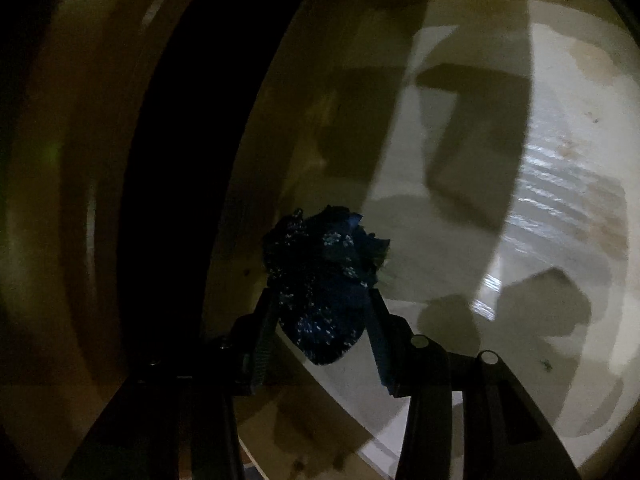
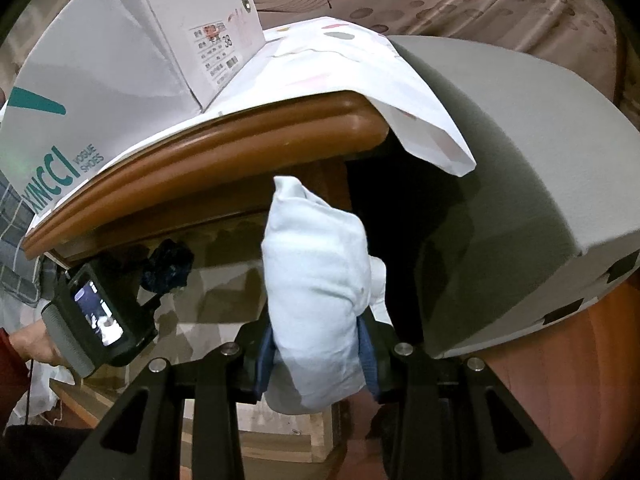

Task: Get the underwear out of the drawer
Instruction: 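Grasp the dark blue patterned cloth with the left tool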

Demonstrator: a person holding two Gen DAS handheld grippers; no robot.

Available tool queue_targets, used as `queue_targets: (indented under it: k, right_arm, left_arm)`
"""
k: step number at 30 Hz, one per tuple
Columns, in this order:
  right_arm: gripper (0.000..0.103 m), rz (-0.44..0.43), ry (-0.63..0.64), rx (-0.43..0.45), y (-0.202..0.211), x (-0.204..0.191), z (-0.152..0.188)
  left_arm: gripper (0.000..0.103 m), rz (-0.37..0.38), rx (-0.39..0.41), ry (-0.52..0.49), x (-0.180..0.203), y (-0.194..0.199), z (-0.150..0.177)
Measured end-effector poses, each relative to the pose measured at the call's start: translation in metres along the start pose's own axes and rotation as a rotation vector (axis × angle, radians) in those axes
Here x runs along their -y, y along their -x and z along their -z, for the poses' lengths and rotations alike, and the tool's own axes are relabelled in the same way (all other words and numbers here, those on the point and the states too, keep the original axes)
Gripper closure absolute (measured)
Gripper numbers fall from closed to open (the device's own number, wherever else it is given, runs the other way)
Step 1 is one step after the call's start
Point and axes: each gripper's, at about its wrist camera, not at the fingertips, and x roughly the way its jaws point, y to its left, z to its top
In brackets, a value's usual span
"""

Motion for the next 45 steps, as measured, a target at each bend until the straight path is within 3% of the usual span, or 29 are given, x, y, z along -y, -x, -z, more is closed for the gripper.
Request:
queue_targets:
  k: [5,10,13,17,19,23,29,34,45]
  right_arm:
    - [0.067,-0.002,0.003,0.0,0.001,0.001,0.0]
    - [0.067,-0.002,0.005,-0.003,0.0,0.001,-0.001]
    - [0.067,-0.004,0.003,-0.004,0.0,0.0,0.0]
    - [0.067,-0.007,0.006,-0.004,0.0,0.001,0.0]
    - [0.067,-0.006,0.005,-0.004,0.0,0.002,0.0]
    - [0.067,-0.014,-0.004,-0.002,0.0,0.005,-0.001]
    - [0.067,-0.028,-0.009,0.001,-0.001,0.007,-0.001]
    - [0.067,-0.028,-0.007,0.007,-0.001,0.008,0.0]
    - [0.067,-0.049,-0.023,0.018,0.002,0.012,-0.001]
  left_arm:
    - [0.055,0.006,-0.007,-0.003,0.002,-0.008,-0.008]
    - [0.059,-0.011,0.025,-0.003,0.003,-0.009,-0.009]
    - [0.085,0.104,-0.001,0.055,-0.004,-0.01,-0.005]
    - [0.098,0.156,-0.02,0.026,0.002,-0.007,-0.005]
    - [0.099,0.223,-0.029,0.039,0.0,-0.002,-0.005]
    - [0.097,0.454,-0.064,0.098,-0.009,0.016,0.001]
    - [0.098,0.65,-0.109,0.162,-0.015,0.03,0.004]
    - [0.099,0.729,-0.1,0.264,-0.032,0.032,0.008]
    - [0.1,0.772,-0.08,0.404,-0.047,0.055,0.018]
